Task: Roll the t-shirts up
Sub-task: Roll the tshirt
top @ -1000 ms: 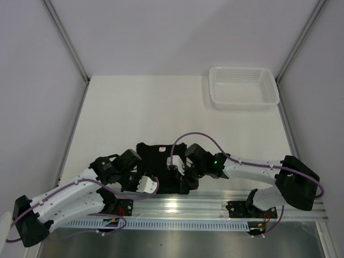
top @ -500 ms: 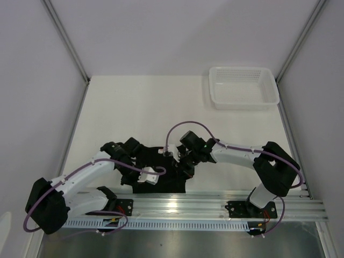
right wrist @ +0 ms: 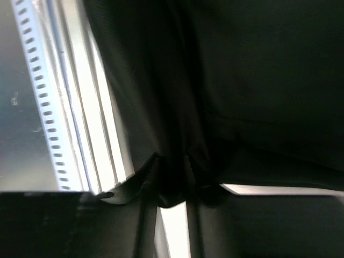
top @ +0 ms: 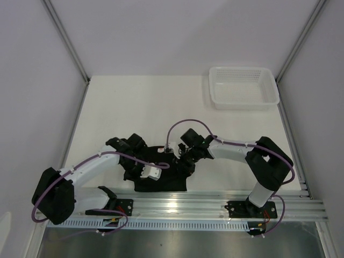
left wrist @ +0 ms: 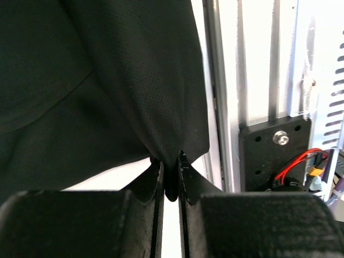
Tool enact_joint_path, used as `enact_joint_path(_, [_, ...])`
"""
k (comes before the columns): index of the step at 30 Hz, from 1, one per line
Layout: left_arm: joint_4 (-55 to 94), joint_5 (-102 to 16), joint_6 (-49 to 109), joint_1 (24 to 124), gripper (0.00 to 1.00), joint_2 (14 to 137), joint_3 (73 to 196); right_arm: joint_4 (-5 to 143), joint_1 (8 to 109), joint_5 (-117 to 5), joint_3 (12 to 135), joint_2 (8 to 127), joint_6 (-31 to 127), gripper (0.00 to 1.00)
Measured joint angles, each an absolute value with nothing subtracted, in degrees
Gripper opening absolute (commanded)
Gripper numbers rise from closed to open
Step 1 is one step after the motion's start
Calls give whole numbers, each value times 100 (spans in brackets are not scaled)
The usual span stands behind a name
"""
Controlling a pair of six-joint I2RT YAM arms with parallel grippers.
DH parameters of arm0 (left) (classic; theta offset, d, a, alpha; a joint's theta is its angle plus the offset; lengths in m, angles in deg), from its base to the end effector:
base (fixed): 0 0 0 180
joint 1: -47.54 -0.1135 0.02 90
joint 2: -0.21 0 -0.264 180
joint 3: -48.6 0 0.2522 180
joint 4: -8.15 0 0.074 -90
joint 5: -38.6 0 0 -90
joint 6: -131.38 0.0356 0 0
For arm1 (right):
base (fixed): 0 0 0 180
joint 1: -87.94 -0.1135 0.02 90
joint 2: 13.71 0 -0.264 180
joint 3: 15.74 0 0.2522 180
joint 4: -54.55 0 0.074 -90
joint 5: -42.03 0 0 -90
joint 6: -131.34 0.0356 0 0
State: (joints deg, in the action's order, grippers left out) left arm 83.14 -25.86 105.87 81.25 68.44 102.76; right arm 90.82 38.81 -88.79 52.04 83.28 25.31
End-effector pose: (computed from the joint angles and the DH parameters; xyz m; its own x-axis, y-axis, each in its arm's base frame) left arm 0.1316 -0.1063 0.1913 0.0990 0.9128 -0.3961 0.9689 -0.1793 -0.1708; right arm 0.1880 0.2528 0.1606 -0.3651 -0.7413 -0.5631 -0.8850 0.0888 0.4570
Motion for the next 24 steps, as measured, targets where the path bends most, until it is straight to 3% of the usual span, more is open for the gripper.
enact_joint_path(4, [8229,-2641,10591,8099,11,6962,10276,9042,3977,-8638,5204,8319,2655,41])
enact_joint_path(11, [8140,-2719,10591,8071,12,7003,10244,9007,4135,-7808,5204,7565,2937,43])
enact_joint_path(17, [8065,-2728,10580,8023,14,7014,10244,7855,3993,-6695,4463,6192,3956,23])
enact_joint_path(20, [8026,-2728,10543,7990,15,7049,10244,6590,3344,-6173,3394,5696,4673,15])
enact_joint_path(24, [7960,-2754,10523,7953,18,7091,10244,5388,2329,-5799,2546,5877,5226,8])
